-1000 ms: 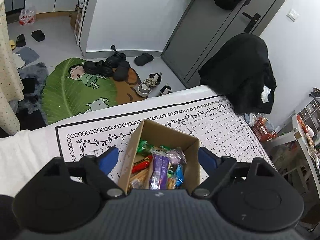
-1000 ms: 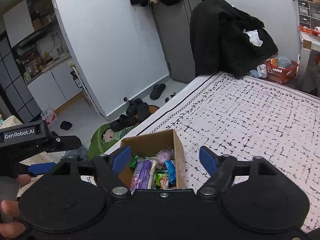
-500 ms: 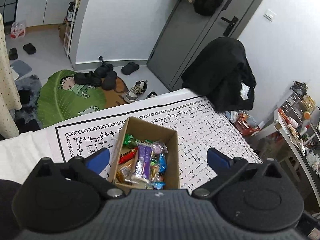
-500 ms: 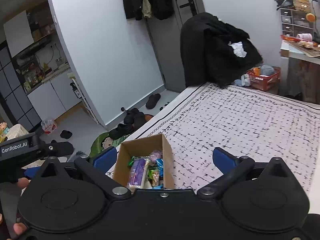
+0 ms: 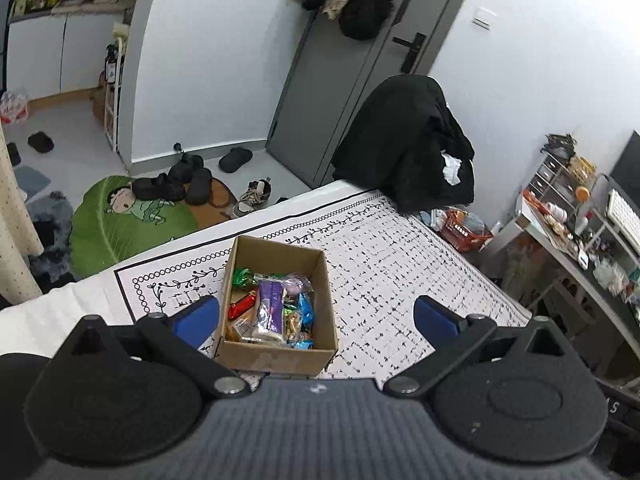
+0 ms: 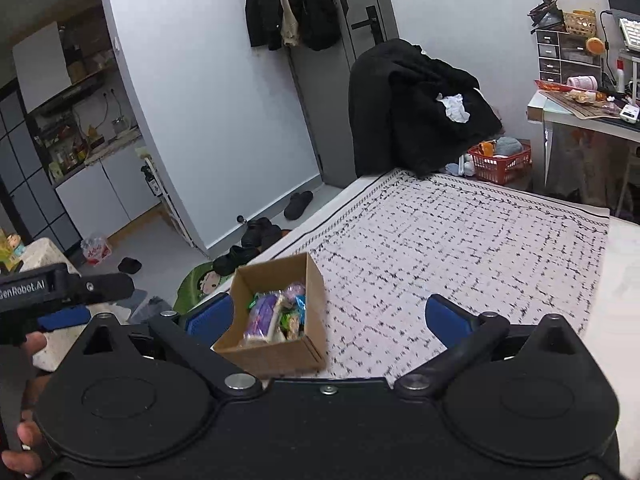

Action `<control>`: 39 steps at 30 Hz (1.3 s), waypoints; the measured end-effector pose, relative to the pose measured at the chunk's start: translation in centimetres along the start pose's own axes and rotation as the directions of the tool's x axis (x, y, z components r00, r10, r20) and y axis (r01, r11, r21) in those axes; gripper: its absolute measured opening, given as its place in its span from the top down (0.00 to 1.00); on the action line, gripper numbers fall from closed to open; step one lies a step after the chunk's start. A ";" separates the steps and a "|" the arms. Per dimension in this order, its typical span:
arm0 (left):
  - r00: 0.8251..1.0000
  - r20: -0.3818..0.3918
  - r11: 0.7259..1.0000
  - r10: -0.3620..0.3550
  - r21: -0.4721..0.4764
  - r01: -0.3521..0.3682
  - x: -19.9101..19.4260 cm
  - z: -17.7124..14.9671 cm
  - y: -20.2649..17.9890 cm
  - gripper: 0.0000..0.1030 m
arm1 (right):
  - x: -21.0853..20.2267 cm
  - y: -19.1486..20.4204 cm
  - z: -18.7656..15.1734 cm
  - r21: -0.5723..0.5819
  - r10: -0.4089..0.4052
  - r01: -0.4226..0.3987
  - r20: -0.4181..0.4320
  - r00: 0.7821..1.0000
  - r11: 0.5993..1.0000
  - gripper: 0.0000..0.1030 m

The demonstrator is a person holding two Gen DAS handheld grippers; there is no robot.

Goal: Organize snacks

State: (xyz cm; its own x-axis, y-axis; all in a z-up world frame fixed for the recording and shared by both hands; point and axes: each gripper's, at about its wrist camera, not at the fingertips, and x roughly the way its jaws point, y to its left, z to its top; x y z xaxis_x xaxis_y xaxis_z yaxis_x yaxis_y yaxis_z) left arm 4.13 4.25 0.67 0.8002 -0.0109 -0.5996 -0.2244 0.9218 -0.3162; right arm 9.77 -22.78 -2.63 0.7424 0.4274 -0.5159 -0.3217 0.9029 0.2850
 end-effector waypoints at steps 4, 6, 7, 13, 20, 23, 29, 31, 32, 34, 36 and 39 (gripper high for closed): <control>1.000 0.002 1.000 -0.007 0.025 0.006 -1.2 -1.2 -0.3 0.00 | -0.9 -0.4 -0.8 0.006 0.002 -0.002 -0.008 1.000 1.000 0.00; 1.000 0.004 1.000 -0.009 0.030 0.008 -1.7 -1.7 -0.4 0.00 | -1.3 -0.5 -1.2 0.008 0.008 -0.008 -0.011 1.000 1.000 0.00; 1.000 0.007 0.999 -0.011 0.035 0.011 -2.0 -2.0 -0.5 0.00 | -1.7 -0.4 -1.4 0.008 0.009 -0.009 -0.010 1.000 1.000 0.00; 1.000 0.013 0.997 -0.017 0.076 0.015 -3.4 -3.3 -0.7 0.00 | -3.3 0.2 -2.4 -0.011 0.028 -0.028 0.001 1.000 1.000 0.00; 0.999 0.022 0.989 -0.029 0.149 0.026 -5.2 -5.1 -1.2 0.00 | -4.6 0.5 -2.9 -0.014 0.040 -0.040 0.005 0.999 0.999 0.00; 1.000 0.018 0.983 -0.017 0.186 0.014 -5.6 -5.9 -1.6 0.00 | -5.1 0.8 -3.2 -0.021 0.052 -0.052 0.000 0.999 0.998 0.00; 1.000 0.017 0.972 0.003 0.234 -0.007 -6.4 -7.0 -2.2 0.00 | -5.4 1.5 -3.2 -0.044 0.057 -0.057 -0.002 0.998 0.997 0.00; 1.000 0.018 0.971 0.005 0.240 -0.009 -6.5 -7.1 -2.3 0.00 | -5.5 1.6 -3.2 -0.047 0.055 -0.055 -0.002 0.998 0.997 0.00; 1.000 0.018 0.970 0.006 0.241 -0.010 -6.5 -7.2 -2.3 0.00 | -5.5 1.6 -3.2 -0.048 0.055 -0.055 -0.003 0.998 0.997 0.00; 1.000 0.016 0.971 0.007 0.240 -0.010 -6.5 -7.2 -2.2 0.00 | -5.6 1.7 -3.2 -0.052 0.056 -0.056 -0.002 0.998 0.997 0.00; 1.000 0.016 0.971 0.012 0.238 -0.015 -6.5 -7.2 -2.1 0.00 | -5.6 1.7 -3.3 -0.057 0.053 -0.053 -0.004 0.999 0.997 0.00; 1.000 0.011 0.970 0.023 0.240 -0.025 -6.5 -7.3 -1.9 0.00 | -5.4 1.6 -3.4 -0.053 0.049 -0.049 -0.011 0.999 0.997 0.00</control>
State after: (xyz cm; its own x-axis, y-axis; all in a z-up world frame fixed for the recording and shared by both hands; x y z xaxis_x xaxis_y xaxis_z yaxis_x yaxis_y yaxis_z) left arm -4.66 -0.30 -0.21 0.8006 0.0149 -0.5990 -0.1045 0.9879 -0.1151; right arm 3.25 -23.44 -2.14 0.7197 0.4713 -0.5099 -0.3885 0.8820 0.2668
